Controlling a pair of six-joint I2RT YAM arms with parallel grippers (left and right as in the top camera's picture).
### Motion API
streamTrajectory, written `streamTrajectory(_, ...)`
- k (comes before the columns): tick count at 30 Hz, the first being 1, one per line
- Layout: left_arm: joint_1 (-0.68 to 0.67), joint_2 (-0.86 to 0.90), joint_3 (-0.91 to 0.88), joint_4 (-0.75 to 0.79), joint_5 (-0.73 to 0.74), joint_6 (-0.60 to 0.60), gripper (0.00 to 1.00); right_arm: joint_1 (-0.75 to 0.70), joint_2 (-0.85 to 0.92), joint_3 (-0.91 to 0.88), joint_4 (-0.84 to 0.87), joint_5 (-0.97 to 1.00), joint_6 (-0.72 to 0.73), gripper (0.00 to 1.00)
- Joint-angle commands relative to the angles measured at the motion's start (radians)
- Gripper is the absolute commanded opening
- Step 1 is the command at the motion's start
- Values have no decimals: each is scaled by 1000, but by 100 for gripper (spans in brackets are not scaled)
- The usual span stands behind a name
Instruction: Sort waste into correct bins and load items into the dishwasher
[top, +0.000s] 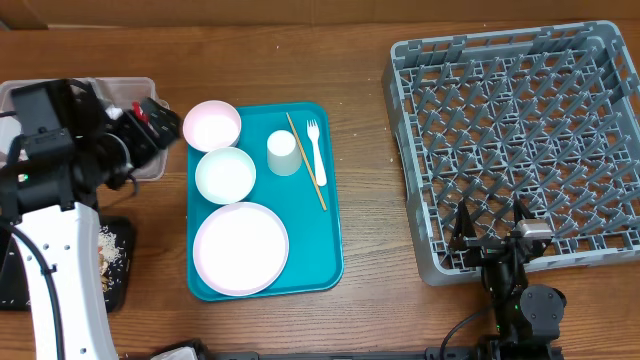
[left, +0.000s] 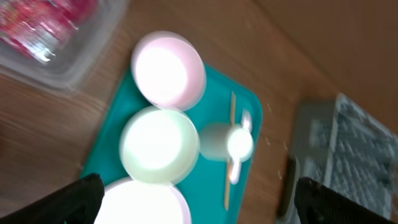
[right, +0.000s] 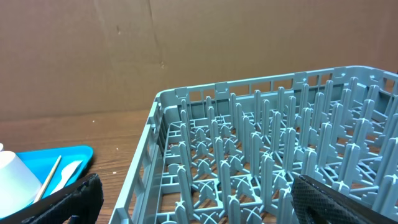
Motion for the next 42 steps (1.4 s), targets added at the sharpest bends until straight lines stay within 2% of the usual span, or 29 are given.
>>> streamTrajectory(1,-63,-4,7,-82,130,97,100,6,-8,-10,8,9,-3,100)
streamTrajectory(7,-111,-5,7,-146,66,55,100,6,-8,-10,8,9,-4,100)
streamTrajectory(12,-31,-5,7,-171,-197,-191,100,6,-8,-10,8,10,-4,100)
streamTrajectory(14,40,-4,7,-208,-215,-267,100,6,-8,-10,8,9,-3,100)
streamTrajectory(17,109,-4,7,-257,-252,-265,100,6,-8,-10,8,9,-3,100)
streamTrajectory(18,127,-4,7,-281,-338,-267,100,6,-8,-10,8,10,-3,100)
streamTrajectory(20,143,-4,7,-298,-417,-272,100,6,-8,-10,8,10,-4,100)
streamTrajectory(24,157,-4,7,-294,-425,-295,100,6,-8,-10,8,10,-3,100)
streamTrajectory(27,157,-3,7,-289,-414,-362,100,6,-8,-10,8,10,-4,100)
streamTrajectory(35,159,-2,7,-276,-428,-368,100,6,-8,-10,43,-18,3,100)
streamTrajectory(38,195,0,7,-231,-397,-368,100,6,-8,-10,239,-230,100,100)
streamTrajectory(42,277,13,7,-206,-229,-358,100,6,-8,-10,447,-536,311,100)
